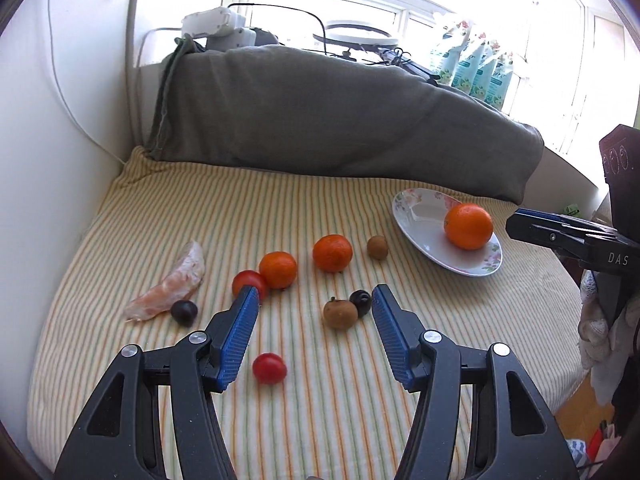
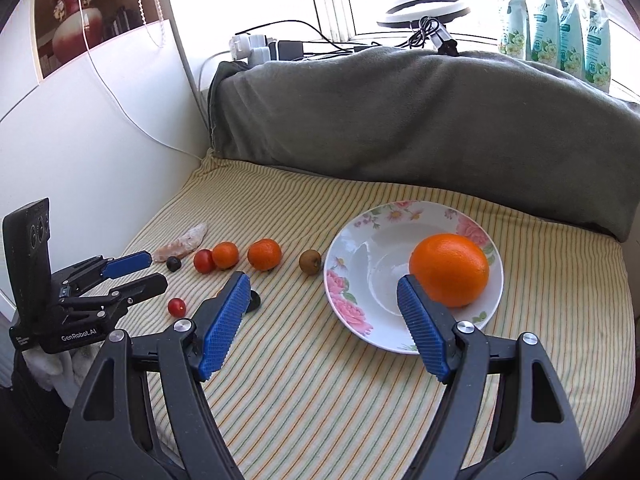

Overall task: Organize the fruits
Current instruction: 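Withdraw the right tool from the plate toward the wrapped pink item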

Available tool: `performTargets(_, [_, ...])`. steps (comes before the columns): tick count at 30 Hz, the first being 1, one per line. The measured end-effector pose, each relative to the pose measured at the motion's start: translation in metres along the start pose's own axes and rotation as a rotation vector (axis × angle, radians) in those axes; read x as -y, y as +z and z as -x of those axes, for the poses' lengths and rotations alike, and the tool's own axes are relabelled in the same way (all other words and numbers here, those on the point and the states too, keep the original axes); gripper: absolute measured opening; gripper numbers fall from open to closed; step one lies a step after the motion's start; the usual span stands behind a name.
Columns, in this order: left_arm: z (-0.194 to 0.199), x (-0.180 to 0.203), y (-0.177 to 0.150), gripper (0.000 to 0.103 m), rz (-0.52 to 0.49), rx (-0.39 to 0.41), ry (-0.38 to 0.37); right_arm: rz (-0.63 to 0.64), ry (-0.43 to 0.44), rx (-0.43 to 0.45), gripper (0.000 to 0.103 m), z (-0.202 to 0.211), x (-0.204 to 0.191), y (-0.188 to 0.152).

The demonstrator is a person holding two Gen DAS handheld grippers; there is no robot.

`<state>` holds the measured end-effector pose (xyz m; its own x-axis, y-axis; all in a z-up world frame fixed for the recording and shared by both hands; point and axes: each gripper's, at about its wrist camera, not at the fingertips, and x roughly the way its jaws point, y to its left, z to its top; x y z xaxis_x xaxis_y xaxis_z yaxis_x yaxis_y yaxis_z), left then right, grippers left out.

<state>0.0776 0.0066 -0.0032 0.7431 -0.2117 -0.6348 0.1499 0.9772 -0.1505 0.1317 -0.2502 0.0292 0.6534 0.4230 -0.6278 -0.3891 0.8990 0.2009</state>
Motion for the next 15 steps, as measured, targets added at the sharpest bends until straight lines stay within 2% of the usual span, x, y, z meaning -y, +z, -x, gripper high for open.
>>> performTargets(15, [0.015, -0.095, -0.026, 0.058, 0.216, -0.016, 0.122, 0.034, 0.162, -0.109, 0.079, -0.066, -0.055, 0.032])
